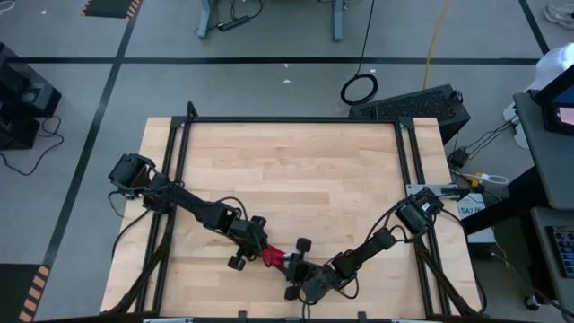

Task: Roll towel
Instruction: Roll the red towel

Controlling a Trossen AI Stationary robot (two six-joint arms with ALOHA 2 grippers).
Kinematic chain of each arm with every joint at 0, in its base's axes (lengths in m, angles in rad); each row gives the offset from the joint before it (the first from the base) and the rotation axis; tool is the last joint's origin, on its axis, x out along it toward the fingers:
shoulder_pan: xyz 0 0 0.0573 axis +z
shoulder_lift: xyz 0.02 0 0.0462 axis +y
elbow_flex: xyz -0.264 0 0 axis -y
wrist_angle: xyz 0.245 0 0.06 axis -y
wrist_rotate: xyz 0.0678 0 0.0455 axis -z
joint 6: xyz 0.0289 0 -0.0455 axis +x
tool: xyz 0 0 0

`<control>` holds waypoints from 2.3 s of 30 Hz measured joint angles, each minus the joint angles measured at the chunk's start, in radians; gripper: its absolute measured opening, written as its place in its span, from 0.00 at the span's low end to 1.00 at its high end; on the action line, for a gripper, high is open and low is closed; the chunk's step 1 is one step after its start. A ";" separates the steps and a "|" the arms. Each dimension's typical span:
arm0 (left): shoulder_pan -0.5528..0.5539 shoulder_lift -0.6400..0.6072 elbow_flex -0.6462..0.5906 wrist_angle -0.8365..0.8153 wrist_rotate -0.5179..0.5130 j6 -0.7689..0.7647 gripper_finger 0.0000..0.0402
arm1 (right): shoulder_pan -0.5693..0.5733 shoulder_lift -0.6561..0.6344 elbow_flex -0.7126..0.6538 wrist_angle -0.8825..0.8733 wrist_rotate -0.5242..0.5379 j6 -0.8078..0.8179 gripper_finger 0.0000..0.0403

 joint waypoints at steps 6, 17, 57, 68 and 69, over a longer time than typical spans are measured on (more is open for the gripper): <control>0.000 -0.006 0.003 -0.009 -0.012 -0.025 0.28 | -0.007 0.019 0.001 -0.007 -0.037 0.063 0.16; 0.000 -0.181 0.001 -0.050 -0.086 0.002 0.57 | -0.023 0.026 0.001 -0.017 -0.052 0.190 0.16; -0.246 0.014 -0.042 0.002 -0.584 0.166 0.31 | -0.082 0.025 -0.002 -0.028 -0.192 0.472 0.16; -0.159 0.005 -0.009 -0.041 -0.242 0.028 0.11 | -0.008 -0.065 -0.010 -0.141 -0.082 0.090 0.42; -0.148 0.005 0.000 -0.064 -0.190 0.002 0.11 | 0.004 -0.080 -0.010 -0.147 -0.060 0.065 0.44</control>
